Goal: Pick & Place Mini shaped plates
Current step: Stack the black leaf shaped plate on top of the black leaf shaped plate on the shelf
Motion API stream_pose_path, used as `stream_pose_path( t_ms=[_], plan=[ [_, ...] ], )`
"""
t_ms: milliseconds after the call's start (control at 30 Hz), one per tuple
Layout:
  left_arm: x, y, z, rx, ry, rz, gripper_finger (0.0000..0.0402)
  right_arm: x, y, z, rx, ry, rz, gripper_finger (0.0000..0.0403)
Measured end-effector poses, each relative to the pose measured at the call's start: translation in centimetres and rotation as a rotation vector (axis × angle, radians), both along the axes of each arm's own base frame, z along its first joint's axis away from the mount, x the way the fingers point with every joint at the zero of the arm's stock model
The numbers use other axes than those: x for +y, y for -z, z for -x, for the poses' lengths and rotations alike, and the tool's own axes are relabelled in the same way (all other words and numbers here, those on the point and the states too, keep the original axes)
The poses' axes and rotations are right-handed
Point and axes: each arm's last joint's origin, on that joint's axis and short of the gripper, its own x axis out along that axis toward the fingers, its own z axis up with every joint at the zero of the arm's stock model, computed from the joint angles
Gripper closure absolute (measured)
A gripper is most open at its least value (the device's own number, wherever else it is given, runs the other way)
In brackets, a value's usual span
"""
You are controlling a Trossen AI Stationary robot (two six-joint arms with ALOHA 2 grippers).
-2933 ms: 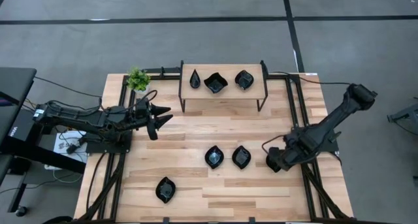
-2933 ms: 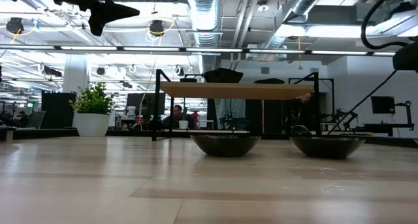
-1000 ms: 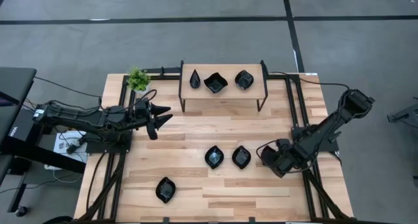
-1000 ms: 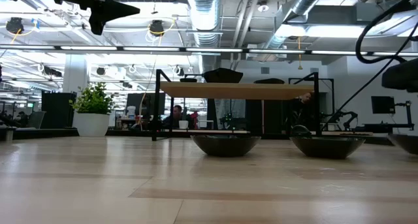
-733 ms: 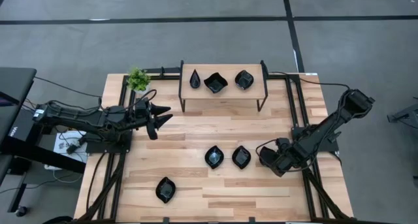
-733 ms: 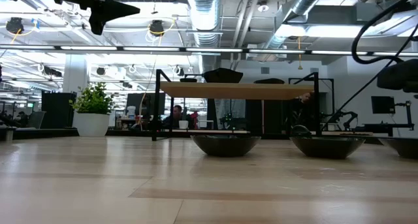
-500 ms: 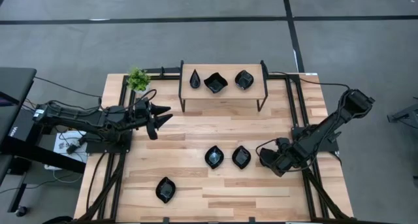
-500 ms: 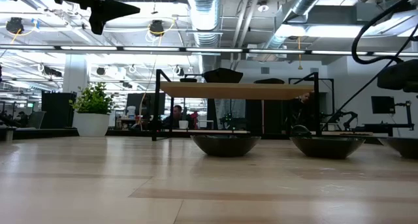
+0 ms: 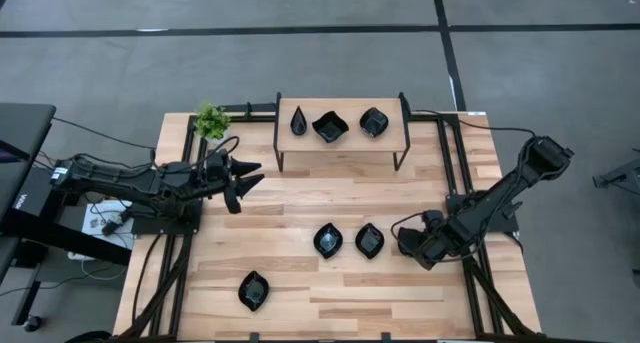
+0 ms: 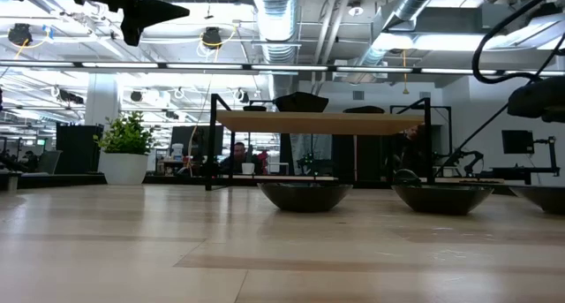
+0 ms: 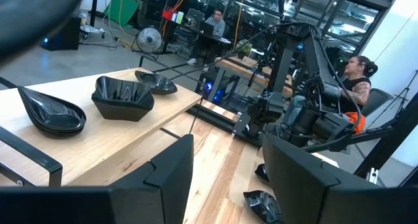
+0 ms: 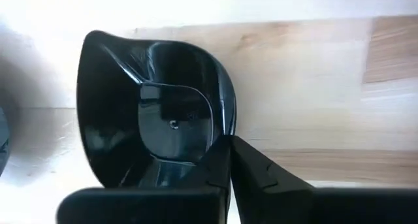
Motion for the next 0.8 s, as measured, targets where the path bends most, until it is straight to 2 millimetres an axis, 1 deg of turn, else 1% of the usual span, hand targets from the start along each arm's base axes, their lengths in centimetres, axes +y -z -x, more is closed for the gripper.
stream_pose_path(
  t_ms=[67, 167, 300, 467, 633, 800],
  plan=[
    [0.0, 0.0, 0.0, 0.0, 0.0, 0.0, 0.0216, 0.0, -0.5, 0.1, 0.016, -0.001, 0.009, 0.04],
    [0.0, 0.0, 0.0, -0.001, 0.0, 0.0, 0.0216, -0.1, -1.9, 0.2, 0.024, -0.01, 0.013, 0.0401],
    [0.0, -0.1, 0.0, -0.007, 0.0, 0.001, 0.0216, -0.6, -4.5, 0.8, 0.037, -0.01, 0.041, 0.0402],
    [0.0, -0.1, 0.0, -0.008, 0.0, 0.001, 0.0216, -1.6, -8.3, 1.4, -0.057, -0.02, 0.121, 0.0402],
    [0.0, -0.1, 0.0, -0.008, 0.0, 0.001, 0.0216, -2.7, -11.9, 1.9, -0.24, 0.004, 0.237, 0.0402],
    [0.0, -0.1, 0.0, -0.008, 0.0, 0.001, 0.0216, -3.8, -14.4, 1.9, -0.513, 0.091, 0.453, 0.0402]
  ],
)
